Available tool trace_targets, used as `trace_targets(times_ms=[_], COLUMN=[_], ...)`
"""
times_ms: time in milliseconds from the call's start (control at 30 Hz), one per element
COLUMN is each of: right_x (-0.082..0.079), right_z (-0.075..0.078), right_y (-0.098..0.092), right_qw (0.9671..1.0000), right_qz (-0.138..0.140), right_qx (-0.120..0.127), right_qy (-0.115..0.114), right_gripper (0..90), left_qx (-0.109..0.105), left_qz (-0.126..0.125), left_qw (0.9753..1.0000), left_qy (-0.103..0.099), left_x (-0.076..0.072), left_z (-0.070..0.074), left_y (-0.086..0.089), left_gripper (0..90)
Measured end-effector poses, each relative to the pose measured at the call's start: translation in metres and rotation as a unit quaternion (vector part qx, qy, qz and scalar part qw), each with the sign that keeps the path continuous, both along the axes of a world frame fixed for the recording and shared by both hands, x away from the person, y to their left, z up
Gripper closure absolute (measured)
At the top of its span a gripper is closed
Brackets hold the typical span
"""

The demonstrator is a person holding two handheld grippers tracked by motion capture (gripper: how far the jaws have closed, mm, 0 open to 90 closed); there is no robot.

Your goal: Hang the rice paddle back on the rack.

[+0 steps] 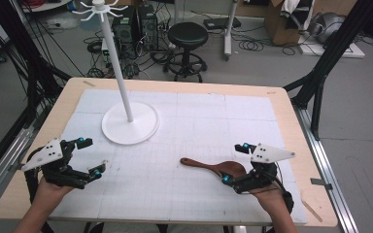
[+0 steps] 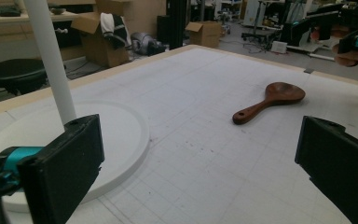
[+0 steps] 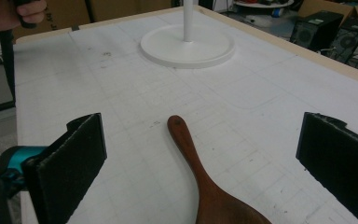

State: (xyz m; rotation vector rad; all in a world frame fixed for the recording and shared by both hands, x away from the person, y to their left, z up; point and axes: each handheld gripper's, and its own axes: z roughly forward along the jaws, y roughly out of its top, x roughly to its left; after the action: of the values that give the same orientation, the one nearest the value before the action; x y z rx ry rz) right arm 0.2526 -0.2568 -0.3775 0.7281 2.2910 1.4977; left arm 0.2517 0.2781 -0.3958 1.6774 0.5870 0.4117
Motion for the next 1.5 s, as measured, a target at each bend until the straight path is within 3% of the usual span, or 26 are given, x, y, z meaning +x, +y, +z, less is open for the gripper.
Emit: trace_targets(times_ms=[167, 667, 967, 1500], right_x=[0.001, 0.011, 0.017, 0.027], right_z=[-0.001, 0.003, 0.008, 0.02], right_y=[-0.004, -0.006, -0.003, -0.003], right_qw=[0.9997, 0.9976, 0.9933, 0.9856], right_qz=[0.017, 0.033, 0.053, 0.072], right_qx=[-0.015, -0.052, -0.093, -0.144], right_qy=[0.009, 0.033, 0.043, 0.051], right_gripper=[0.3, 0.4, 0.4, 0.4], left_qx=[0.002, 0.007, 0.01, 0.014], left_qz=[0.0, 0.003, 0.001, -0.002], left_qw=[1.0, 1.0, 0.9999, 0.9999], left_qy=[0.001, -0.001, -0.003, -0.002], left_x=[0.001, -0.002, -0.003, -0.004], left_z=[0.0, 0.001, 0.002, 0.001], left_y=[0.0, -0.001, -0.003, -0.004], left_gripper=[1.8, 1.8, 1.8, 1.8])
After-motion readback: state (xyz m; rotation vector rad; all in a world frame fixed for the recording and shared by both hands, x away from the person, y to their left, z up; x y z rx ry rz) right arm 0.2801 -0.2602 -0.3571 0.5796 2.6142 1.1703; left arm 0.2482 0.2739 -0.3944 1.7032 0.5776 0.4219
